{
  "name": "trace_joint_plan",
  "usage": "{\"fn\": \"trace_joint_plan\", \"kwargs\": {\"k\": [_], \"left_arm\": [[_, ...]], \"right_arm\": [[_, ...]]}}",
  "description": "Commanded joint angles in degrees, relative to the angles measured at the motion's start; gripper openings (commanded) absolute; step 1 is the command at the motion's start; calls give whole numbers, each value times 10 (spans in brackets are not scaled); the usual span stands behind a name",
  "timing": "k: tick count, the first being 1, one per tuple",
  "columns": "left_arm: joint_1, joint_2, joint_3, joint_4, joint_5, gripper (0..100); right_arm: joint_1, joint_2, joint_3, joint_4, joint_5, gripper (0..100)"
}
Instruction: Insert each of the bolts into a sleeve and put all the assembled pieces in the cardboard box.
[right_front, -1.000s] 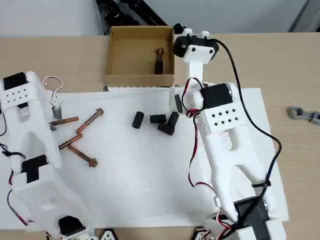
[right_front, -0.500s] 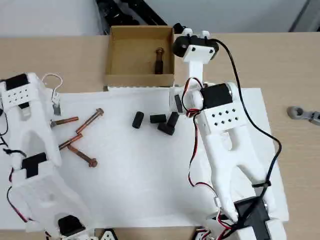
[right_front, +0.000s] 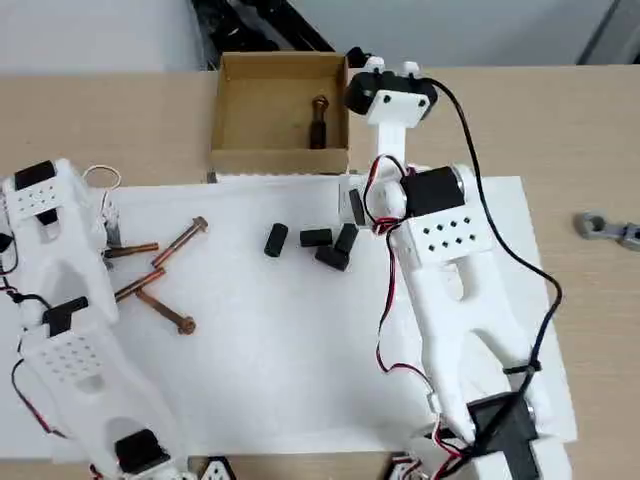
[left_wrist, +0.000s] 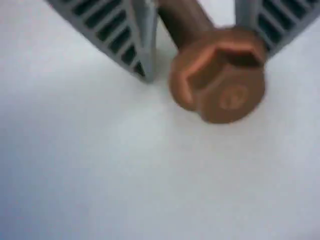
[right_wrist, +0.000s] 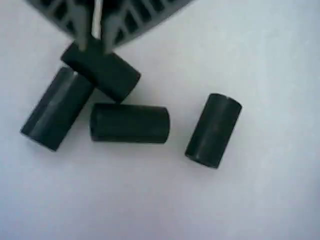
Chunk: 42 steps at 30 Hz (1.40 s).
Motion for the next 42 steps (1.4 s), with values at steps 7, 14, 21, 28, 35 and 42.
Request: {"fn": "trace_joint_plan", "kwargs": {"k": [7, 14, 21, 28, 35, 42], "left_arm": [[-4, 38, -36, 18, -22, 5], [-1, 33, -112, 97, -71, 5], [-1, 31, -253, 156, -159, 5], [33, -62, -275, 155, -280, 5], [98, -209, -277, 150, -382, 5], [120, -330, -274, 149, -413, 5]], "right_arm": [[1, -28, -4, -7, -4, 6], [-22, -28, -4, 30, -4, 6], [-91, -27, -4, 2, -89, 8], [-129, -9, 19, -87, -190, 9], [-143, 78, 2, -105, -251, 9], [-170, 173, -63, -103, -275, 82]]}}
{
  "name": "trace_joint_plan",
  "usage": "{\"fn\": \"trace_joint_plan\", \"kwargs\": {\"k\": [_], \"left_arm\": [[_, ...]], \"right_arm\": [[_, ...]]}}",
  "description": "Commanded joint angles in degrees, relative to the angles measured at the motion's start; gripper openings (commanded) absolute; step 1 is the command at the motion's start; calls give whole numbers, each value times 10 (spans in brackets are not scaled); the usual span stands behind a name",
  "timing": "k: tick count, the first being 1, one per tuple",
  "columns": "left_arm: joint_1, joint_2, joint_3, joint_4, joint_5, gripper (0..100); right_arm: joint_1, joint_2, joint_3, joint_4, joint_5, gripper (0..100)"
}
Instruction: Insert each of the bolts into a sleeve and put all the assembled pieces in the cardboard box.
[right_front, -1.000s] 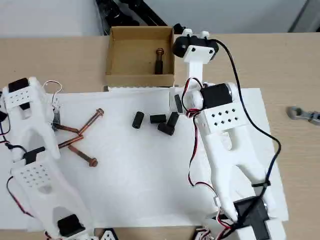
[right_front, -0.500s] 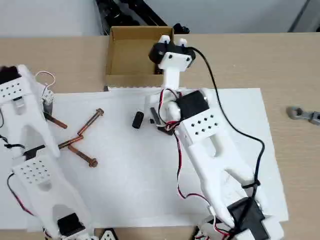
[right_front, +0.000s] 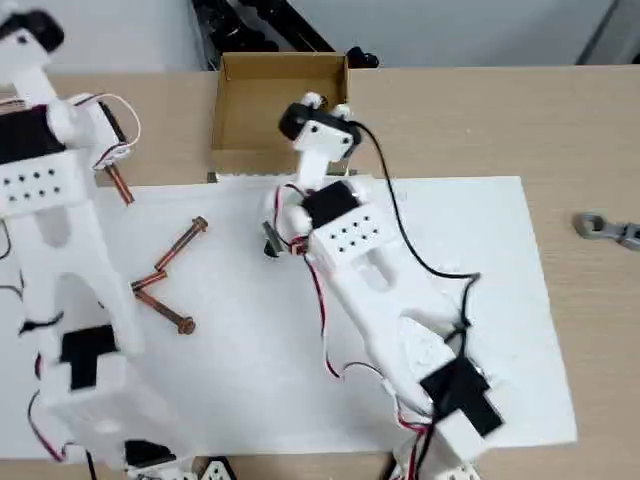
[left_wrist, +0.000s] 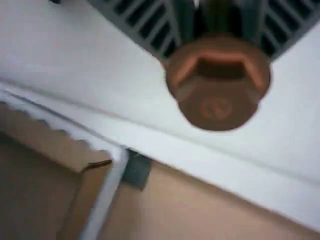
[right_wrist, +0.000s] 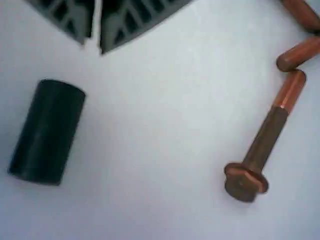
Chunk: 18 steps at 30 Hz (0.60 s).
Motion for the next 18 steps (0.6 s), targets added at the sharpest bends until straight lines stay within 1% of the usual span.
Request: {"fn": "trace_joint_plan", "kwargs": {"k": [1, 4, 10, 18], "left_arm": [[3, -78, -23, 4, -7, 5], [2, -107, -22, 7, -22, 5], [4, -156, -22, 7, -39, 5], [4, -177, 3, 7, -38, 5]], "right_arm": [[-6, 25, -49, -7, -11, 112], [-8, 43, -73, -7, -11, 161], [-7, 50, -77, -7, -9, 162], [-5, 114, -82, -16, -12, 164]]}}
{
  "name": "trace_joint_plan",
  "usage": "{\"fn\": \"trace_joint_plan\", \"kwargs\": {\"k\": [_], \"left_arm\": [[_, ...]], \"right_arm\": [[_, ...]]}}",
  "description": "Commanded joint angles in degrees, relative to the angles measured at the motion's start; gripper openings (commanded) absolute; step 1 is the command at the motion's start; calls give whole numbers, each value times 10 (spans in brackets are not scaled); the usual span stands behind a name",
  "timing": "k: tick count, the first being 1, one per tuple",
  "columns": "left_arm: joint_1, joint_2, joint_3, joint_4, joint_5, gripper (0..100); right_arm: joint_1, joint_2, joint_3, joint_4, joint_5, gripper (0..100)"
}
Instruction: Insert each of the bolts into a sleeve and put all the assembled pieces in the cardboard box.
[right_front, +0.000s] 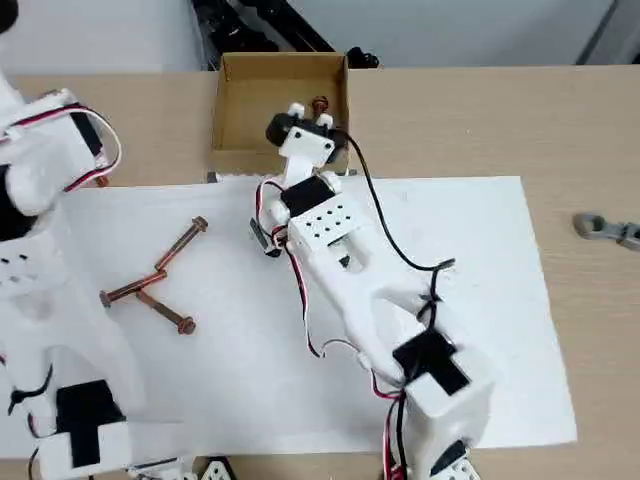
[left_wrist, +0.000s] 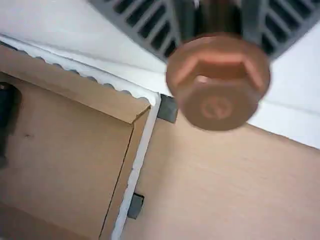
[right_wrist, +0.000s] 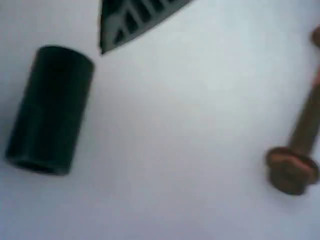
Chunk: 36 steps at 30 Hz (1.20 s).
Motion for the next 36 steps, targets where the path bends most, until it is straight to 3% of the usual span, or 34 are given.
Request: {"fn": "trace_joint_plan", "kwargs": {"k": [1, 9, 24, 30, 36], "left_arm": [[2, -27, 9, 5, -3, 5], [1, -28, 21, 5, -3, 5], [1, -27, 22, 5, -3, 5], [1, -27, 22, 4, -3, 5], [1, -27, 22, 4, -3, 5]], "right_arm": [[0, 9, -27, -23, -4, 164], [0, 55, -26, -74, -4, 164], [0, 103, -26, -71, -2, 158], [-2, 103, -26, -70, 1, 2], [-3, 96, -28, -42, 1, 10]]}}
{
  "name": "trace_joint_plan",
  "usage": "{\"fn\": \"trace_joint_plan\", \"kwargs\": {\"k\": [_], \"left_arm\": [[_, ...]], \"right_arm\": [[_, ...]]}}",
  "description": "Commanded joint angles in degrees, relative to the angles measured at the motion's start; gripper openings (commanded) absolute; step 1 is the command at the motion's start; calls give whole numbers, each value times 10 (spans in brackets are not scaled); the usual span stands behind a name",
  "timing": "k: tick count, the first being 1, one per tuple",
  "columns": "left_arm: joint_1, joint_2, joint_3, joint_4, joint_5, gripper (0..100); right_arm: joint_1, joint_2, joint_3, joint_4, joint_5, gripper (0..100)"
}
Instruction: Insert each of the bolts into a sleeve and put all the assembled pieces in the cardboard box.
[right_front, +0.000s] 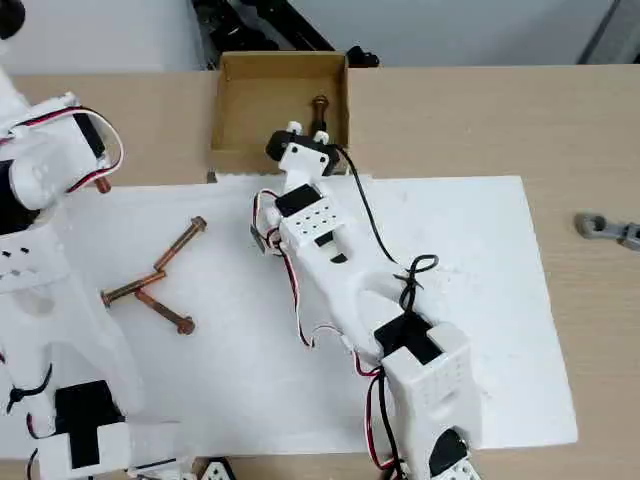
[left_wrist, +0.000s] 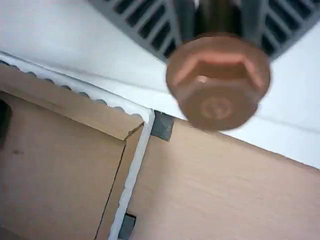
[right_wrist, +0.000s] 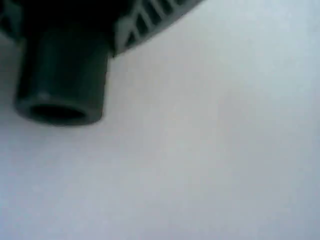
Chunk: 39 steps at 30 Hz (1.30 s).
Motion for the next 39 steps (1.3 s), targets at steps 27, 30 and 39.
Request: {"fn": "trace_joint_plan", "kwargs": {"k": [27, 30, 39], "left_arm": [[10, -27, -3, 2, -4, 5], [30, -27, -3, 3, -4, 5], [127, -27, -3, 4, -4, 5]], "right_arm": [[-31, -436, -11, 233, 139, 12], [-31, -488, -11, 264, 168, 12], [-31, -633, -10, 337, 258, 12]]}}
